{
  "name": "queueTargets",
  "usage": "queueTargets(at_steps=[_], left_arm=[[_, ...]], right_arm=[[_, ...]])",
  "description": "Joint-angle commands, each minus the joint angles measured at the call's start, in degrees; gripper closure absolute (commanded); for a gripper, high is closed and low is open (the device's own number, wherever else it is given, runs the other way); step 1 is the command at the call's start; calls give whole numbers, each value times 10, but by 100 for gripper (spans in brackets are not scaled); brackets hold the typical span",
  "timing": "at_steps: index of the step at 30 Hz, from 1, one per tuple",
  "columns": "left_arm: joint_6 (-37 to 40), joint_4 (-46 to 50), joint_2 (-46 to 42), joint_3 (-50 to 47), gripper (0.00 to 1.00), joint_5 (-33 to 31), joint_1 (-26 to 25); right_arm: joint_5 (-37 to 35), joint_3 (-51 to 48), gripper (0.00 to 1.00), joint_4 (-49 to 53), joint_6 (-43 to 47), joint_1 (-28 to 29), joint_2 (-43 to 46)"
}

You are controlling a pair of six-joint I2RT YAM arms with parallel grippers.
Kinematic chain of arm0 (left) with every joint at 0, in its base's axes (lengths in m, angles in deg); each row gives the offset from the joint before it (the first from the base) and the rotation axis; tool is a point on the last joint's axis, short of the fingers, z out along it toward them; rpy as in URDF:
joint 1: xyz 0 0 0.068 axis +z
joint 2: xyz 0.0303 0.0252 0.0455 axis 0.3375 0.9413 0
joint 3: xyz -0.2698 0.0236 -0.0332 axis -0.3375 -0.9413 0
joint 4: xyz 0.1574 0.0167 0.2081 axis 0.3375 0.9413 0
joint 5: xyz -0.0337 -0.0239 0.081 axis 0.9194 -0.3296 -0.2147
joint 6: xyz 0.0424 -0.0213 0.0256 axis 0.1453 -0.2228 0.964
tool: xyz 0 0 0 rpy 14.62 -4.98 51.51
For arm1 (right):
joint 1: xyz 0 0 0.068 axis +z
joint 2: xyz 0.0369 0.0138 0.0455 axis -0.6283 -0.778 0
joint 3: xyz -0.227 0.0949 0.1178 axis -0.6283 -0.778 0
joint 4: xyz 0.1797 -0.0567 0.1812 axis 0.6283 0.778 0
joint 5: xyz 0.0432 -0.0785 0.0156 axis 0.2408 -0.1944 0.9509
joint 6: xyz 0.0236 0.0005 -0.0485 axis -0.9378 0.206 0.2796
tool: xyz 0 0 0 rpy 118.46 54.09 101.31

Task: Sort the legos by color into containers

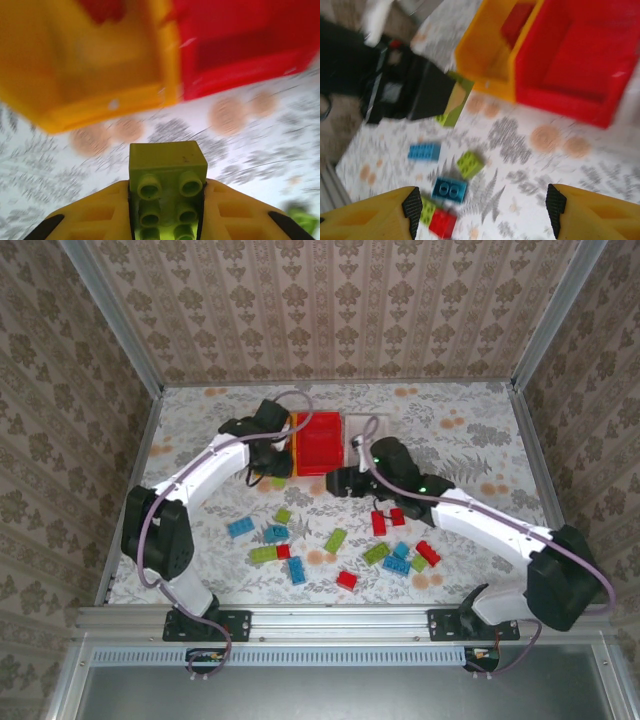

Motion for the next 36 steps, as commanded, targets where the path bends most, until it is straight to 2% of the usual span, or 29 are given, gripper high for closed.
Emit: queueTargets(at_steps=[1, 5, 11, 17, 24, 36], left_arm=[[-49, 9, 47, 75, 78, -2, -36], [-67, 19, 138, 182, 78, -18, -56], [-75, 33, 259, 298, 78, -42, -55], [-95, 39, 319, 341, 77, -32, -45], [-107, 47, 314, 339, 56, -33, -44], [-108, 39, 232, 295, 50, -38, -42]], right_arm=[[-34, -44, 29, -77, -54, -30, 34], [-40, -58, 28, -76, -57, -53, 58], [-36, -76, 27, -53, -51, -66, 97], [-35, -92, 26, -30, -46, -70, 127], [-34, -96, 23, -8, -38, -72, 131], [-54, -85, 22, 42, -15, -72, 133]])
